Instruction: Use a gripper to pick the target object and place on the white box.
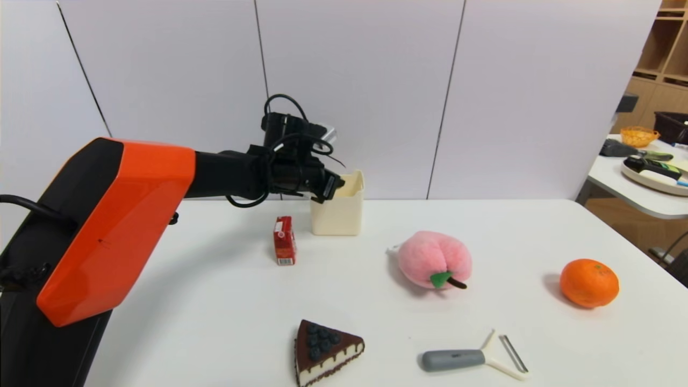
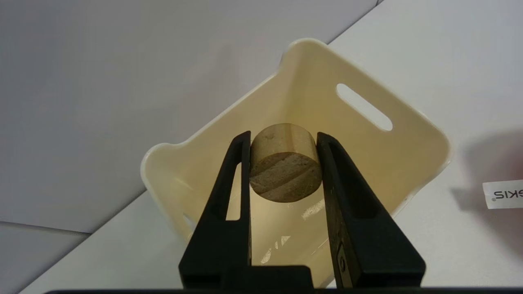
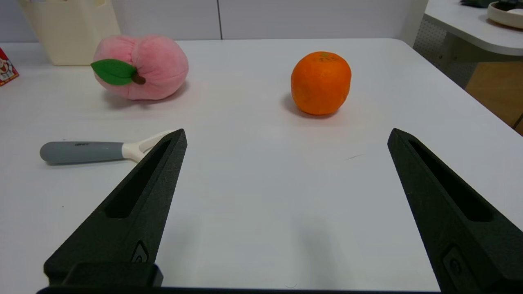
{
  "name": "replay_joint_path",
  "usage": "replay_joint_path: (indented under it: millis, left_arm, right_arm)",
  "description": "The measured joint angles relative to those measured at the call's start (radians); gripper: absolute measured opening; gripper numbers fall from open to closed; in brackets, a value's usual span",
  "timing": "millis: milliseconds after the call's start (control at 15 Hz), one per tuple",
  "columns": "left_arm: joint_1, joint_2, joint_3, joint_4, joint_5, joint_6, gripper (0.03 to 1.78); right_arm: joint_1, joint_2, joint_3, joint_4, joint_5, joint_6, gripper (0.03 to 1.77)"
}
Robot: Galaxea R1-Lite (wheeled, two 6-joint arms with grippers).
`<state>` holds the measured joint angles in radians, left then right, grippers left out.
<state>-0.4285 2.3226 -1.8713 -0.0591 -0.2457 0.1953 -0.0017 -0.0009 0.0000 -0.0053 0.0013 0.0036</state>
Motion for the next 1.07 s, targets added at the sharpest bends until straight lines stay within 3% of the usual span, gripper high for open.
replay_joint_path:
  millis: [533, 800, 1067]
  left_arm:
    - [-0.008, 0.021, -0.017, -0.007, 0.000, -0.006, 0.52]
    - [-0.019, 0.016, -0.017, -0.023, 0.001, -0.005, 1.00]
    - [-0.023, -0.008, -0.016, -0.023, 0.004, -0.001, 1.29]
  right_arm:
    - [0.000, 0.000, 0.000, 0.000, 0.000, -0.001, 1.70]
    - [0.000, 0.000, 0.000, 0.000, 0.000, 0.000, 1.70]
    - [0.000, 0.000, 0.000, 0.000, 0.000, -0.001, 1.70]
